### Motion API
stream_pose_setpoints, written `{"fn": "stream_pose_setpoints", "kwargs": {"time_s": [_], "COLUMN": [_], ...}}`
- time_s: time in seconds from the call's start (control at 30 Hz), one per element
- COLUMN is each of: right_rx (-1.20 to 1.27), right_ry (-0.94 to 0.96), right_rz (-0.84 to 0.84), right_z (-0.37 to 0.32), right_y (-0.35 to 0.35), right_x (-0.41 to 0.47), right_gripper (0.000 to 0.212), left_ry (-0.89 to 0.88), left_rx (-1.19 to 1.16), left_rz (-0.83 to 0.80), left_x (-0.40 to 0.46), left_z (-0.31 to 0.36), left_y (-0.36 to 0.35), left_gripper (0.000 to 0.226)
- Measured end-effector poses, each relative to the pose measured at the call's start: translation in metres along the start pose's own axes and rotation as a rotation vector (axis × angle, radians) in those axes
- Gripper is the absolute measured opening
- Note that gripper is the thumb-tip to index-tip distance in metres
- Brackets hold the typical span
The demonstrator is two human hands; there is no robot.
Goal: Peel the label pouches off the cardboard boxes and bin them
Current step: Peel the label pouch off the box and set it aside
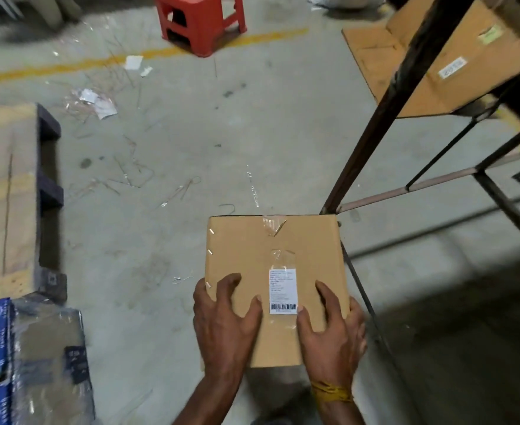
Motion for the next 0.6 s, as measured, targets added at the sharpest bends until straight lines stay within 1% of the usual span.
{"fn": "stream_pose_setpoints", "kwargs": {"time_s": [0.2, 0.37, 0.47, 0.6], "right_rx": [0.113, 0.138, 0.121, 0.067], "right_ry": [0.020, 0.061, 0.062, 0.035], "right_rz": [0.126, 0.219, 0.248, 0.336], "right_z": [-0.079, -0.119, -0.125, -0.121], "right_y": [0.165, 0.310, 0.390, 0.493], "right_x": [-0.131, -0.233, -0.271, -0.296], "right_gripper": [0.055, 0.055, 0.054, 0.053], "left_ry": [-0.134, -0.265, -0.321, -0.407], "left_rx": [-0.035, -0.094, -0.110, -0.119], "left_rz": [0.063, 0.108, 0.081, -0.036], "left_x": [-0.095, -0.189, -0.239, -0.297], "left_z": [0.086, 0.163, 0.212, 0.282], "left_y": [0.179, 0.305, 0.350, 0.372], "left_gripper": [0.047, 0.046, 0.045, 0.048]}}
Point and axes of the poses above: each hand's wrist, its own x-axis towards the middle knuckle, its own y-axis out of the back of the hand, z = x × y, the point moved 8 cm from there along x, towards the middle knuckle, and after that the axes turned 1 degree about -x, right-handed, at the moved point
